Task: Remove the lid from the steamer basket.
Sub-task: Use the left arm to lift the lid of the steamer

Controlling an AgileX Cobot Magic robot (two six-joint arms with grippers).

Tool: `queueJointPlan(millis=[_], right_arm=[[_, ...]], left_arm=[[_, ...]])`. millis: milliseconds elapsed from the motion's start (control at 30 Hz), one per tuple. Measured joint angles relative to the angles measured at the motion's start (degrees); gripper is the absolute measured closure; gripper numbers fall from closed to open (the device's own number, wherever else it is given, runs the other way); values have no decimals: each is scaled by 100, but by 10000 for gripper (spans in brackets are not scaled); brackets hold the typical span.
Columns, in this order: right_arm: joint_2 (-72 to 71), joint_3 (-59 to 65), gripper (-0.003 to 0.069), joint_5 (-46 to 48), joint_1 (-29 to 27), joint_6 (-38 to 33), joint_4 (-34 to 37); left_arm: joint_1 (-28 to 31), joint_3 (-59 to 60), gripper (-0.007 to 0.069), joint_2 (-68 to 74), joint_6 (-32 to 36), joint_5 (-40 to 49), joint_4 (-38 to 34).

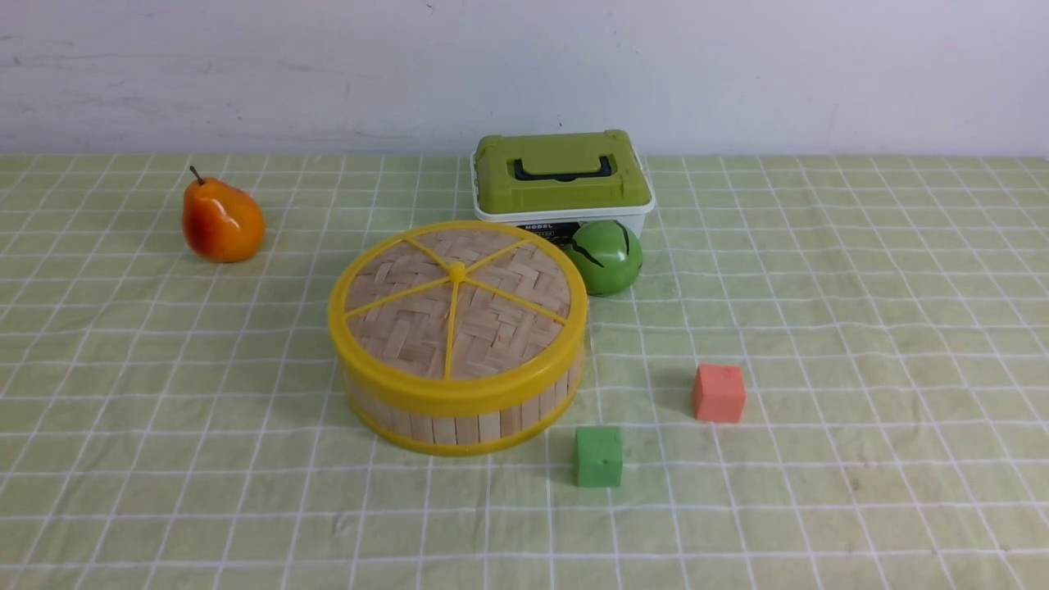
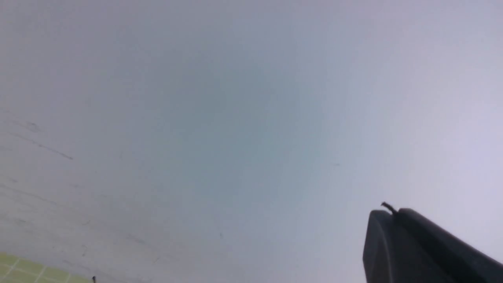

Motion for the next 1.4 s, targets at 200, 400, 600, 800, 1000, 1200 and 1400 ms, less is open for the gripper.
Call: queueJointPlan(millis=[200,400,600,800,1000,1200,1400], right_arm=[[0,0,417,0,0,0,0],[0,0,417,0,0,0,0],[0,0,417,0,0,0,0],[0,0,417,0,0,0,0],[0,0,417,0,0,0,0],[0,0,417,0,0,0,0],[0,0,417,0,0,0,0]], left_arm=[[0,-1203,637,1806,353,639,0],[0,-1845,637,3180,448,1374,-41],[0,-3176,637,4737,1242,3288,-439],[0,-4656,637,6188,2134,5082,-1455],[-160,-6109,637,7753,2482,5950,-1979],[-850,-7563,637,9140,2337,6525,-1395],[-1638,-8863,636,10206,1804,7027,-134]])
